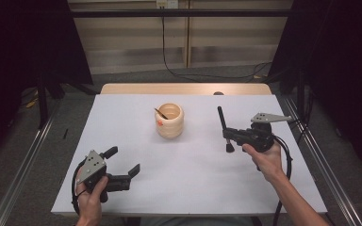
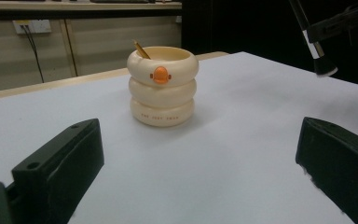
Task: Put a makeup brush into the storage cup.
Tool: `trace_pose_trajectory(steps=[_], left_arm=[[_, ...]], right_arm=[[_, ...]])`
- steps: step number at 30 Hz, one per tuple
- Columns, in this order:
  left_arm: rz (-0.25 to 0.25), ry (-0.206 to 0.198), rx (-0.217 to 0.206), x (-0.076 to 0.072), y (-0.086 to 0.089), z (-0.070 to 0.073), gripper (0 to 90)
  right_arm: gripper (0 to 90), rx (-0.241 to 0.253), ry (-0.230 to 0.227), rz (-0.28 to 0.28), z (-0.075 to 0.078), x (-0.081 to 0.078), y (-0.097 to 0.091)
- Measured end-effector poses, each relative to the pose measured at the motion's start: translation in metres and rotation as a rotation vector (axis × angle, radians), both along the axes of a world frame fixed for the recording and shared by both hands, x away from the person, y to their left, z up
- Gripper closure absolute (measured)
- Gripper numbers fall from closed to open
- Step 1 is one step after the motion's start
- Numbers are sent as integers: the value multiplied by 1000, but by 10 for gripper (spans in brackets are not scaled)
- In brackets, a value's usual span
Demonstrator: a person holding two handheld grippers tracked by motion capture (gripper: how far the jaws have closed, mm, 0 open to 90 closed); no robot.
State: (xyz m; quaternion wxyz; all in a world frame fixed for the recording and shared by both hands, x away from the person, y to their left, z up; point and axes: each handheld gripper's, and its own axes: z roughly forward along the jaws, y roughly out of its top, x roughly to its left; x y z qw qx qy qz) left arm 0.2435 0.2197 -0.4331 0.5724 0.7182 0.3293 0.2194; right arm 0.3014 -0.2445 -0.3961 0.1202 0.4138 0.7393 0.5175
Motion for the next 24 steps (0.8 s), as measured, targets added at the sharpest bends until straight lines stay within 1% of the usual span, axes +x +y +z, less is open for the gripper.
trace_pose_trajectory(steps=[2,6,7,10,15,18,20,22,24], left_arm=[[1,-2,0,0,0,0,10],[-5,-7,1,-1,0,1,10],[-5,-6,1,-1,0,1,10],[-9,-4,1,-1,0,1,10],[-10,-4,-2,-1,-1,1,10],[-9,-4,-1,-1,0,1,10],[-12,-6,-5,-2,-1,1,10],[-12,-6,-3,-2,0,1,10],[-12,-3,-1,-1,0,1,10]], right_arm=[[788,17,-12,3,0,-1,-2],[788,51,-49,-8,2,-4,-4],[788,51,-64,-15,4,-5,-5],[788,68,-83,-16,8,-7,-5],[788,86,-95,-13,11,-8,-9],[788,92,-91,-9,10,-9,-10],[789,101,-102,6,12,-13,-8],[789,100,-120,38,18,-18,-5],[788,99,-128,56,21,-22,-3]])
